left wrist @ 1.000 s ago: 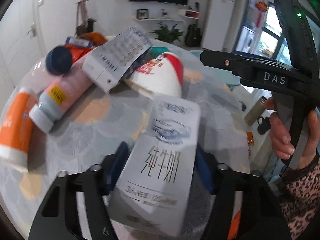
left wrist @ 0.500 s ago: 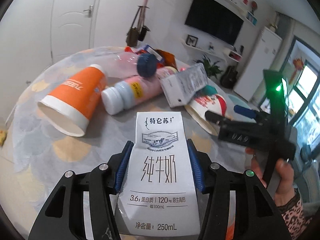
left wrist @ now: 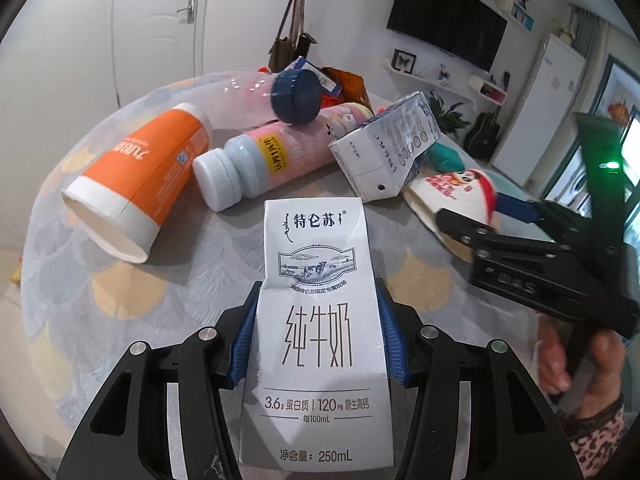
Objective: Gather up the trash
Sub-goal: 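Drop the milk carton into the teal basket with left while right drops the red-white cup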
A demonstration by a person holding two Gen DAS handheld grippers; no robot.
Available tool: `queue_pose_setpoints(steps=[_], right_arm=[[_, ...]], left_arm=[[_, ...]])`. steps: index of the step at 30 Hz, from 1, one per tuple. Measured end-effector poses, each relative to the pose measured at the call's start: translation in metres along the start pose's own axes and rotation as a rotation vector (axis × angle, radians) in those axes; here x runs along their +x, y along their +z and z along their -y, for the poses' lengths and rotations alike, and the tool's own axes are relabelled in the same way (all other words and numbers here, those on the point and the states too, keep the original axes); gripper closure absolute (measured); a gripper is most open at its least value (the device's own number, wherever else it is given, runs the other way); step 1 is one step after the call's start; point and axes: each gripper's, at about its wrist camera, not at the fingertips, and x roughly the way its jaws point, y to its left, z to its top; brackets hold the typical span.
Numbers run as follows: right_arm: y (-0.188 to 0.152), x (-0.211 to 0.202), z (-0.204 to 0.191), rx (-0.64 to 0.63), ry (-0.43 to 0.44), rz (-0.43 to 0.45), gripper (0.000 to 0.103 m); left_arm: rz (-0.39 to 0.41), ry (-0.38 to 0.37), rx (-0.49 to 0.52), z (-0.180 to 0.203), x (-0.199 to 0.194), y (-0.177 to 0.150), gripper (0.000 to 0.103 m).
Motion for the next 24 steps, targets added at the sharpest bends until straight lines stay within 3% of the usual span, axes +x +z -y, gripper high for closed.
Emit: queue_pose_setpoints(steps=[2, 8, 14, 19, 24], right_arm=[[-0.005, -0.010, 0.005, 0.012, 0.008, 0.012, 0.029], [-0.014, -0.036, 0.024, 0.053, 0.020, 0.049, 0.029], [-0.014, -0.067, 0.073, 0.160, -0.017, 0.134, 0.029], [-0.011, -0.084, 0.144, 0.311, -0.145, 0.191, 0.029], [-0.016, -0.075, 0.222, 0.455, -0.331, 0.156, 0.029]], left_arm=[[0.005, -0.005, 0.009, 0.003, 0.000, 0.001, 0.052], [0.095, -0.156, -0.022, 0.010, -0.019, 0.004, 0.053], [0.169, -0.266, -0.002, 0.044, -0.027, 0.037, 0.052], [0.207, -0.334, 0.067, 0.109, -0.007, 0.087, 0.052], [0.184, -0.445, 0.113, 0.189, 0.032, 0.121, 0.052]])
